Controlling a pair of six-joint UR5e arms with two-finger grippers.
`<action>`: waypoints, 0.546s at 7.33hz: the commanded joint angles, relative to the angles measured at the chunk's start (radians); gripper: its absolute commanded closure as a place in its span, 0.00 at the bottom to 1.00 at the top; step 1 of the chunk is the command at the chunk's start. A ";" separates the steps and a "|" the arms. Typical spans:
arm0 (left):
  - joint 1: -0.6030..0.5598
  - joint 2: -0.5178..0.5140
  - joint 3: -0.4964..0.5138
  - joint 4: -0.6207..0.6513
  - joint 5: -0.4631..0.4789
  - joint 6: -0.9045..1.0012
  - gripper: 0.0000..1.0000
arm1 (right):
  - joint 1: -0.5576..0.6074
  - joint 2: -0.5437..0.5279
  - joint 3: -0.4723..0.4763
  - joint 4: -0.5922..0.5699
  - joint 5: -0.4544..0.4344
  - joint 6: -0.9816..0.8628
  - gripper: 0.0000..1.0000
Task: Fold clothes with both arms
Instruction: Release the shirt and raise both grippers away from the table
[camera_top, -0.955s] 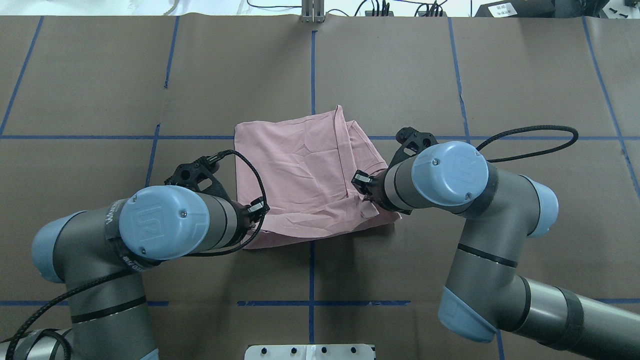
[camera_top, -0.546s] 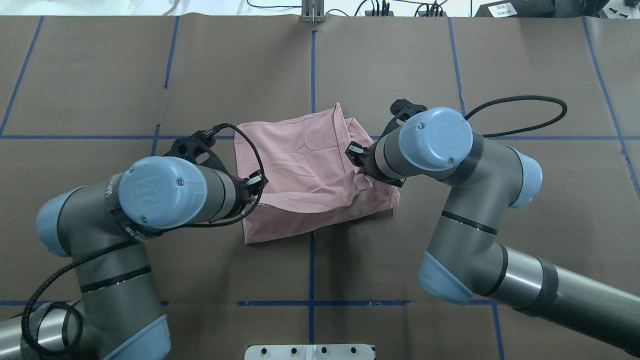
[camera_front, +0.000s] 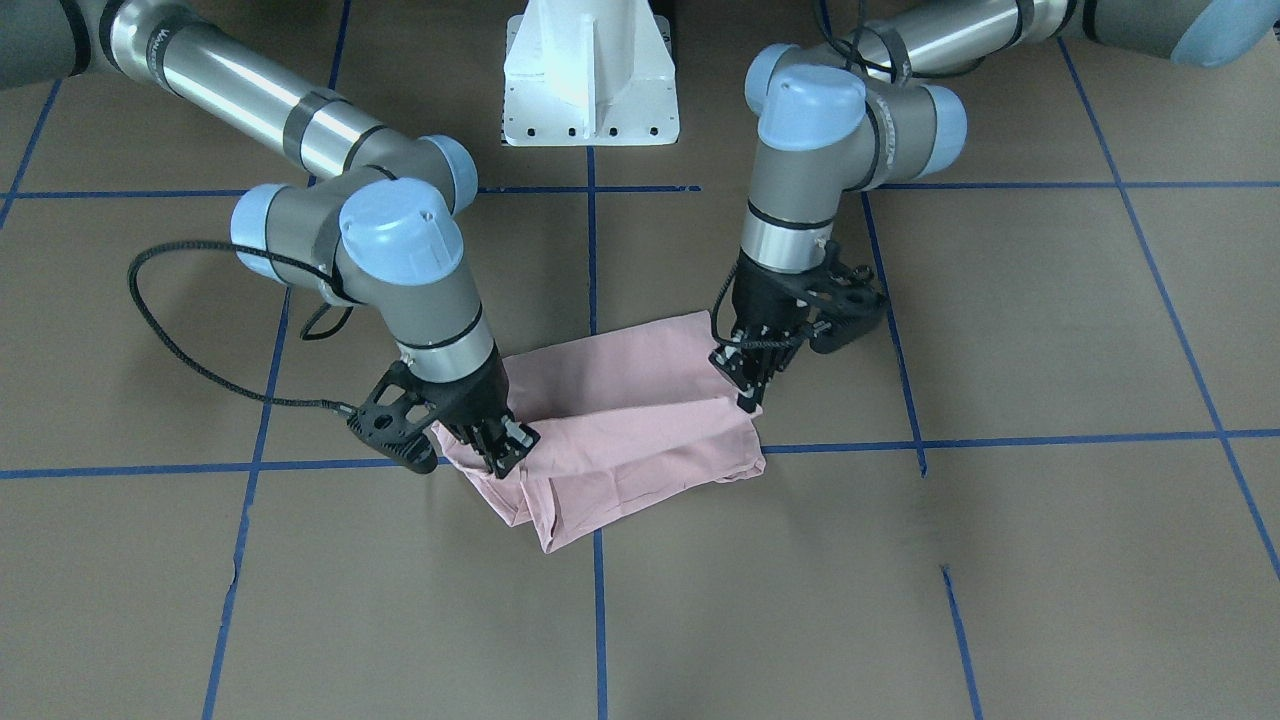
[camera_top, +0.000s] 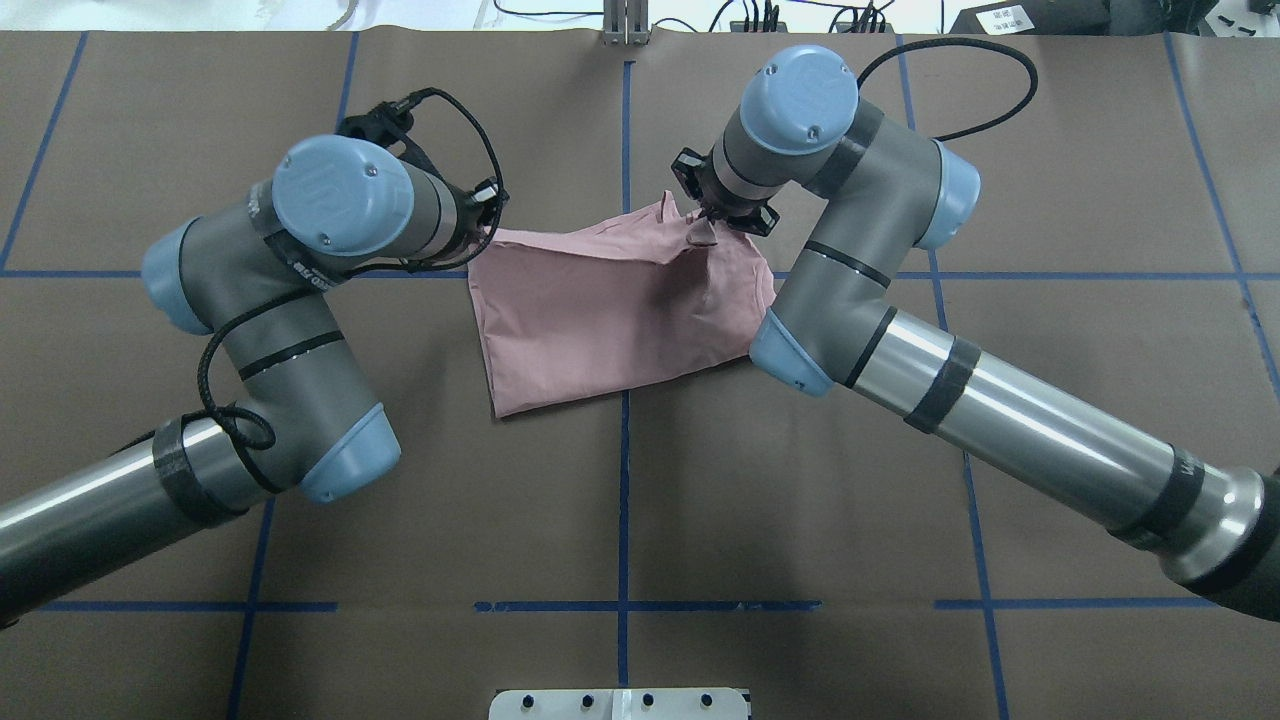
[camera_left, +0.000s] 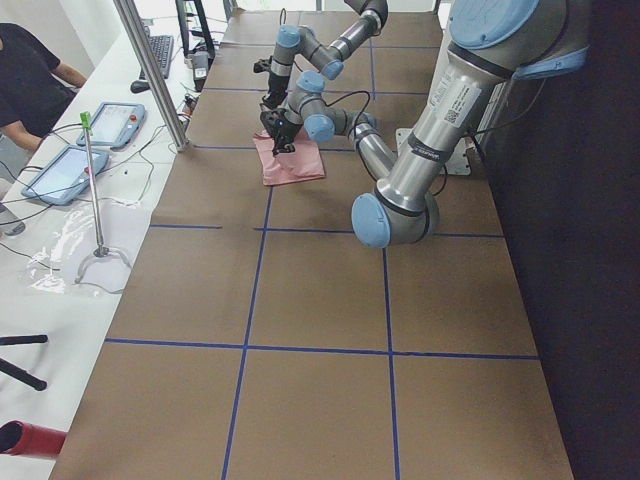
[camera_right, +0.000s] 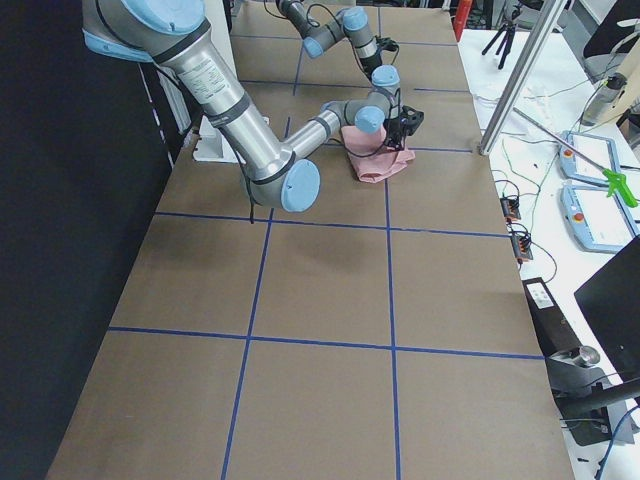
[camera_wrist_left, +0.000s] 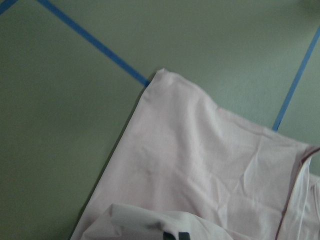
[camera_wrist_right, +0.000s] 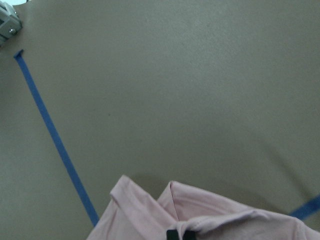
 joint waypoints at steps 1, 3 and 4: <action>-0.066 -0.059 0.242 -0.197 0.001 0.153 0.00 | 0.058 0.064 -0.157 0.057 0.007 -0.082 0.00; -0.066 -0.065 0.244 -0.204 0.000 0.152 0.00 | 0.070 0.064 -0.162 0.059 0.007 -0.091 0.00; -0.066 -0.064 0.242 -0.202 -0.003 0.152 0.00 | 0.086 0.059 -0.162 0.058 0.008 -0.104 0.00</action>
